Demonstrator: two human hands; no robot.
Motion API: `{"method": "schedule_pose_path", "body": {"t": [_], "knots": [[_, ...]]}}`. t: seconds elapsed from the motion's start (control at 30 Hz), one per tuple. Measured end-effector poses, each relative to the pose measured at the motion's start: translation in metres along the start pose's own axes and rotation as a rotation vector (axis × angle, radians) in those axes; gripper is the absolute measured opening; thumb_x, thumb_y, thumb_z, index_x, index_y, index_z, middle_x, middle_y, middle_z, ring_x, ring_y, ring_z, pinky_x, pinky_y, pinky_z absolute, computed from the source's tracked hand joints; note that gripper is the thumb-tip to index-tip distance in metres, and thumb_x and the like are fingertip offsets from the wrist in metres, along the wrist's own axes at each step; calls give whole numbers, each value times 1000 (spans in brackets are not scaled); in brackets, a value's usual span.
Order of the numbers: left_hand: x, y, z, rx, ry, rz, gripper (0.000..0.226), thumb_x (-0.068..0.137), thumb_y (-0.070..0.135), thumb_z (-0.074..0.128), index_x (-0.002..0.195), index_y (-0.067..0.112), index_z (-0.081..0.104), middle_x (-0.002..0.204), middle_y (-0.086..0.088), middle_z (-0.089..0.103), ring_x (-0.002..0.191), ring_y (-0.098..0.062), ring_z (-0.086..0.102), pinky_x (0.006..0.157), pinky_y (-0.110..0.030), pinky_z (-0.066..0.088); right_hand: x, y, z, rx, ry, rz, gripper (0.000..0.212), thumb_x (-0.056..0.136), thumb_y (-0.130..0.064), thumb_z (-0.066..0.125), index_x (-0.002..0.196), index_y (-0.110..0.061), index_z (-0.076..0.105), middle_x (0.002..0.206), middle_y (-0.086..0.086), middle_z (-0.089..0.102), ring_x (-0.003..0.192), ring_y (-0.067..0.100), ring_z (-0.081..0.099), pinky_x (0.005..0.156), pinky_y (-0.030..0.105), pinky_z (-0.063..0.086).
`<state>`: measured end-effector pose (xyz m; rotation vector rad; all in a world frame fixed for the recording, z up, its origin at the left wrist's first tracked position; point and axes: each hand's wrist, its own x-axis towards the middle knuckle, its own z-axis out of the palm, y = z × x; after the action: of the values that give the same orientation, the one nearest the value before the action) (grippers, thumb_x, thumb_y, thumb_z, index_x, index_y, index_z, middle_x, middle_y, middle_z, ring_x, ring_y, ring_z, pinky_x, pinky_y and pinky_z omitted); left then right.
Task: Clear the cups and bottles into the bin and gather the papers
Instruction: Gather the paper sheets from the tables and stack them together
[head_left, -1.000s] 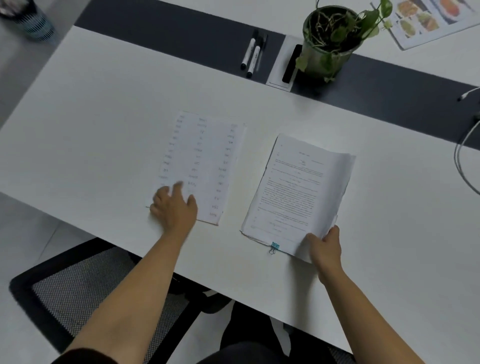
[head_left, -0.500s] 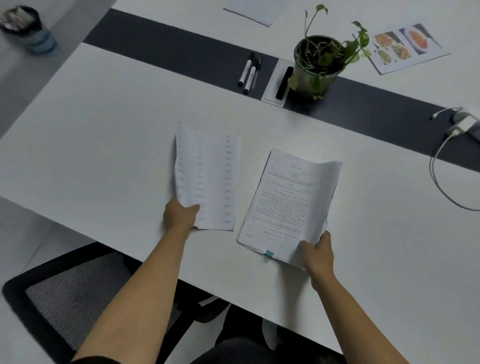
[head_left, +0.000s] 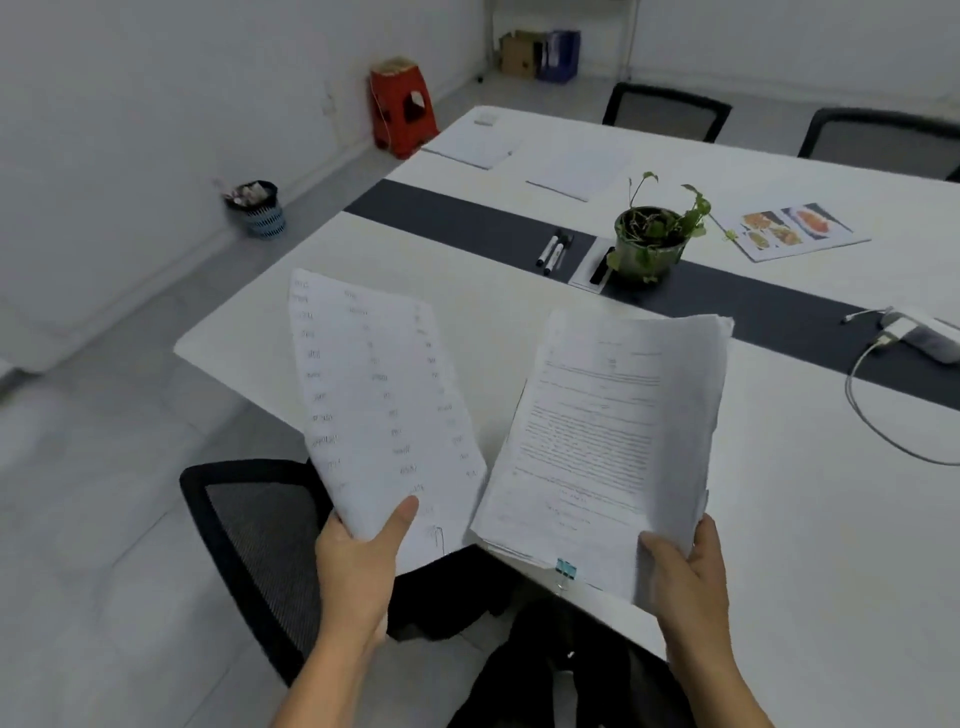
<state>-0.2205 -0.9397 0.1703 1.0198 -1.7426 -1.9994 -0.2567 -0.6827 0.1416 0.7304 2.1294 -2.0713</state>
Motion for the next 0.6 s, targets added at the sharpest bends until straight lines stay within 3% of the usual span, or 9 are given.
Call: {"method": "schedule_pose_path", "body": {"t": [0.13,0.23,0.33,0.43,0.6], "knots": [[-47,5,-87,63,121,61,33,78,12,81,103,27,68,100,12,76,94,-11,72,86,-38,55,-59,26,17,43,-106,31,41,95,-6,52,110,-44,54,113,-6,65,104,19,63,88,40,54],[-66,16,-150,70,218,107,29,80,12,79,102,28,67,104,9,75,97,-15,71,86,-40,55,-105,28,48,37,-217,38,39,95,-3,52,109,-39,55,112,-2,66,103,20,65,81,34,56],[-68,29,-211,70,324,202,26,82,13,78,98,30,67,98,11,74,92,-5,71,72,-26,58,-147,21,96,10,-326,0,35,94,-1,53,109,-32,56,108,1,67,99,21,65,72,28,52],[-52,32,-274,-6,392,250,27,83,9,76,98,29,66,89,22,72,83,7,69,61,-10,53,-183,28,159,-36,-399,-40,35,93,-2,54,112,-32,58,107,-2,68,97,17,65,73,29,50],[10,28,-410,-146,457,215,28,83,12,75,105,29,67,101,18,75,95,-3,71,69,-17,57,-234,57,302,-154,-446,-89,36,91,-4,56,102,-38,58,104,-3,66,99,22,63,80,42,51]]}}
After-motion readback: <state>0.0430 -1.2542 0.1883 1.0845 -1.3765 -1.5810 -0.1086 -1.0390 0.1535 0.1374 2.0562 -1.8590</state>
